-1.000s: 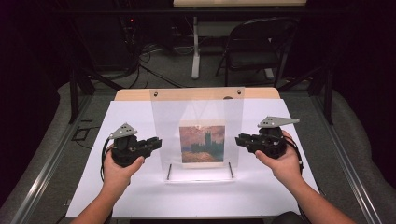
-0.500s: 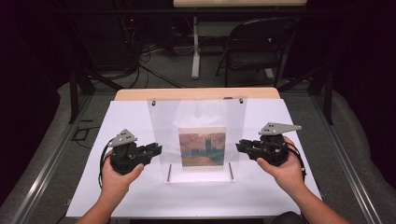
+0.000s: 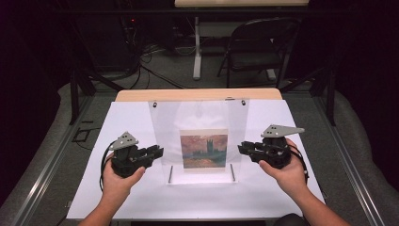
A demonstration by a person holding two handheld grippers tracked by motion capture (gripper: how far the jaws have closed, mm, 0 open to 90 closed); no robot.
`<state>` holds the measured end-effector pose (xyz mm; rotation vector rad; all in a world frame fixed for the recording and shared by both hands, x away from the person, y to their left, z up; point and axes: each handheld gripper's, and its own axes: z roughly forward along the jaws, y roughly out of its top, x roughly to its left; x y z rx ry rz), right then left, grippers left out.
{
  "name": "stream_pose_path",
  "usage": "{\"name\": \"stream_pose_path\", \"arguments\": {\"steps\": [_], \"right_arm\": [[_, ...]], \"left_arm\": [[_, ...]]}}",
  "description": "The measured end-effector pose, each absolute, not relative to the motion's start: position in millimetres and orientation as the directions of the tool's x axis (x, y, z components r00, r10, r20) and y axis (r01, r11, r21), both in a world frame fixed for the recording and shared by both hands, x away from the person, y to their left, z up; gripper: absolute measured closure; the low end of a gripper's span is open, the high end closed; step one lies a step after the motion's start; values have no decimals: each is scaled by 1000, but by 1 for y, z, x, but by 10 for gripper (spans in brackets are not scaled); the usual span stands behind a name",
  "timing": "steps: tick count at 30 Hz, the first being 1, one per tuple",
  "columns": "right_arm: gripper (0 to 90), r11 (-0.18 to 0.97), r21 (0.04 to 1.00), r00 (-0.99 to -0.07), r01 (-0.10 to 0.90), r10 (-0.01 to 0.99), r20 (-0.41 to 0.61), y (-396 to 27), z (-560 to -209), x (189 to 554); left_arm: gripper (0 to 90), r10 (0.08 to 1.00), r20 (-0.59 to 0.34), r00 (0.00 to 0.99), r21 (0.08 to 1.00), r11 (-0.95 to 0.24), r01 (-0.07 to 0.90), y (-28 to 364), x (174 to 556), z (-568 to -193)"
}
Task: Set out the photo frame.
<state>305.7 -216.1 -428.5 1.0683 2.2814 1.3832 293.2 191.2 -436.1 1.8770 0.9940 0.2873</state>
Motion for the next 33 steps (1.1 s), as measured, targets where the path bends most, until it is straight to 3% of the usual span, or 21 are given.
{"name": "stream_pose_path", "arguments": {"steps": [19,26,33], "right_arm": [[696,290,844,-702,451,700,135,-216,-425,304],[544,282,864,-703,417,703,110,-221,-418,300],[421,298,878,-670,375,742,34,-227,-420,292]], "left_arm": [[702,731,-211,649,835,-211,508,197,287,-427],[613,752,-210,624,844,-183,505,206,282,-424],[462,805,-119,582,867,-201,456,217,273,-429]]}}
